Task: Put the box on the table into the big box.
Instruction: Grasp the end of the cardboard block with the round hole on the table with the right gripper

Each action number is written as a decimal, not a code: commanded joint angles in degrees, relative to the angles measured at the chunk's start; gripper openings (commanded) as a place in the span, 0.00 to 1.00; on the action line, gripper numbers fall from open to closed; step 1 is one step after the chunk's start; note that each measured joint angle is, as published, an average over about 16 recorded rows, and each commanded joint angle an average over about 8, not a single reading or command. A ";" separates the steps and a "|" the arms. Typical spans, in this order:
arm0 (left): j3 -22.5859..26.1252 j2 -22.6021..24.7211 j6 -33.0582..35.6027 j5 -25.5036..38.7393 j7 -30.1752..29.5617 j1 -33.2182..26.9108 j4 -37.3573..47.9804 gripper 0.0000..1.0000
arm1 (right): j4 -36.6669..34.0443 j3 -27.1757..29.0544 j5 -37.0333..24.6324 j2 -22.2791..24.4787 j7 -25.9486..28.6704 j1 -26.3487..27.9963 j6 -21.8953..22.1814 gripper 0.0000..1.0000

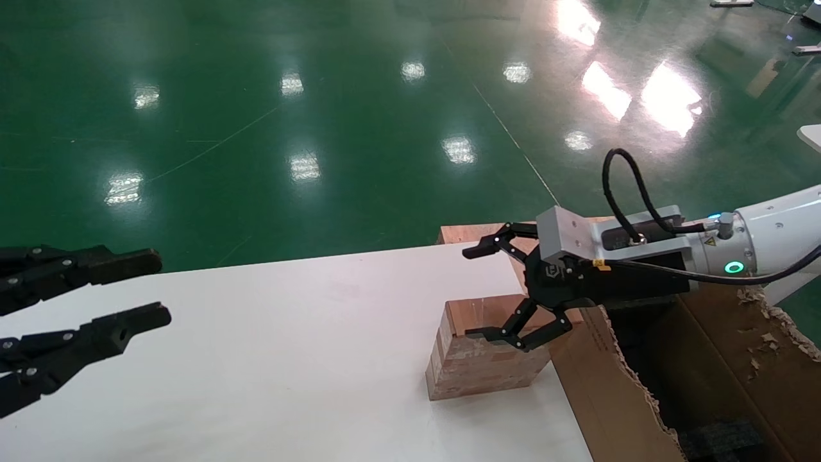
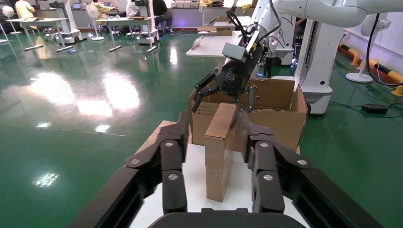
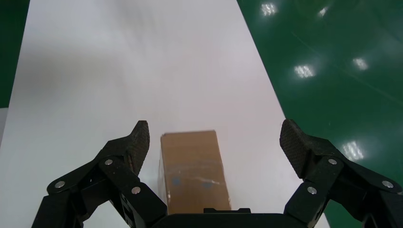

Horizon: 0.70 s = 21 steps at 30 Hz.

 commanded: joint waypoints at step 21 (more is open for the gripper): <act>0.00 0.00 0.00 0.00 0.00 0.00 0.00 0.00 | -8.37 -11.74 3.50 1.07 -5.12 4.23 0.00 1.00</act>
